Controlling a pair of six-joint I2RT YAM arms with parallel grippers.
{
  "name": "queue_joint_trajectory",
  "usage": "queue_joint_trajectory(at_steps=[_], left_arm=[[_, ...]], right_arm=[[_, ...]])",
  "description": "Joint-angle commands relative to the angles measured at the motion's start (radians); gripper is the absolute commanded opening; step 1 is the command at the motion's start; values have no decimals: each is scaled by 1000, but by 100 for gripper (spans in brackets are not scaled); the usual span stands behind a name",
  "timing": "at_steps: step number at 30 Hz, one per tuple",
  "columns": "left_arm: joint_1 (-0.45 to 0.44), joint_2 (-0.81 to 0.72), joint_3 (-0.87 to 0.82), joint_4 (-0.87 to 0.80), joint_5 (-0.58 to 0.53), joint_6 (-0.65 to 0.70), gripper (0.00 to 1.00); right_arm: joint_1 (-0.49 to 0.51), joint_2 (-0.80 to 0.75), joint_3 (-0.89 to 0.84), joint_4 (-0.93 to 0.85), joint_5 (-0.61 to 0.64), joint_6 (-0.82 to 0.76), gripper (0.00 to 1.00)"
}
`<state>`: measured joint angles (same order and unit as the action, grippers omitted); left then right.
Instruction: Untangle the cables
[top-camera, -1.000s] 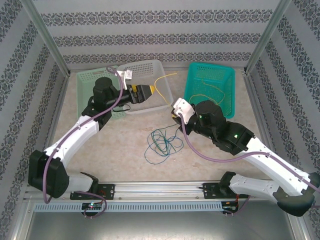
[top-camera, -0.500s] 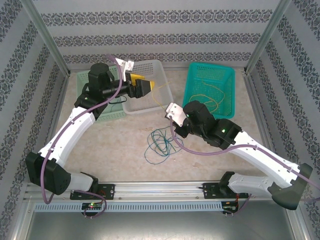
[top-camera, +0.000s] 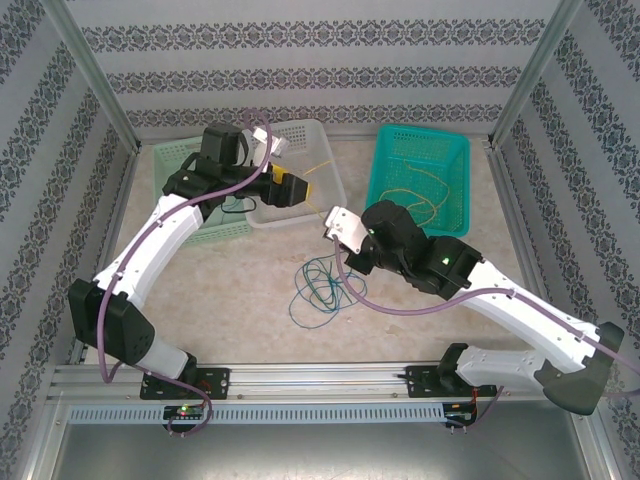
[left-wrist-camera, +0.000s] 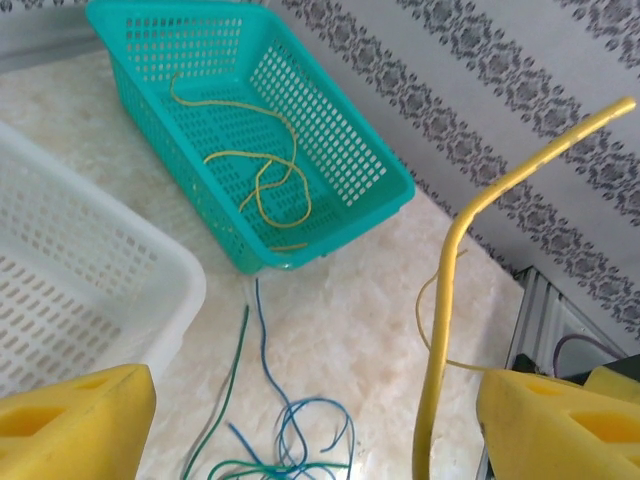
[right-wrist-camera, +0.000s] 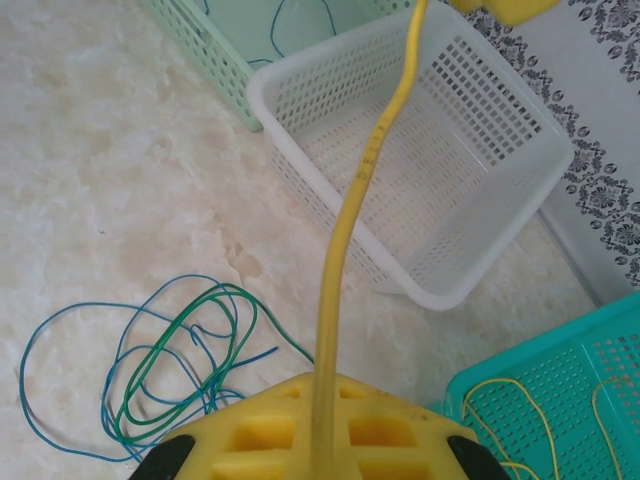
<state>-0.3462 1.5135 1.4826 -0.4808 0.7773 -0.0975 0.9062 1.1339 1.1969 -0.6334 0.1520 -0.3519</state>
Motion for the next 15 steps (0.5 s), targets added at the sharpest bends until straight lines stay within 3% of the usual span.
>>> queue_joint_trajectory(at_steps=[1,7,11,15], left_arm=[[-14,15,50,-71,-17,70,83],[-15,20,66,-87,-38,96,80],[-15,43,88,-133,-39,115,67],[-16,37,66,-108,-46,103,46]], right_arm=[[20,19,41,-32,6,-25,0],[35,64,67,-79,15,-39,0],[49,76,79,-80,32,-47,0],[55,79,81,-82,46,-50,0]])
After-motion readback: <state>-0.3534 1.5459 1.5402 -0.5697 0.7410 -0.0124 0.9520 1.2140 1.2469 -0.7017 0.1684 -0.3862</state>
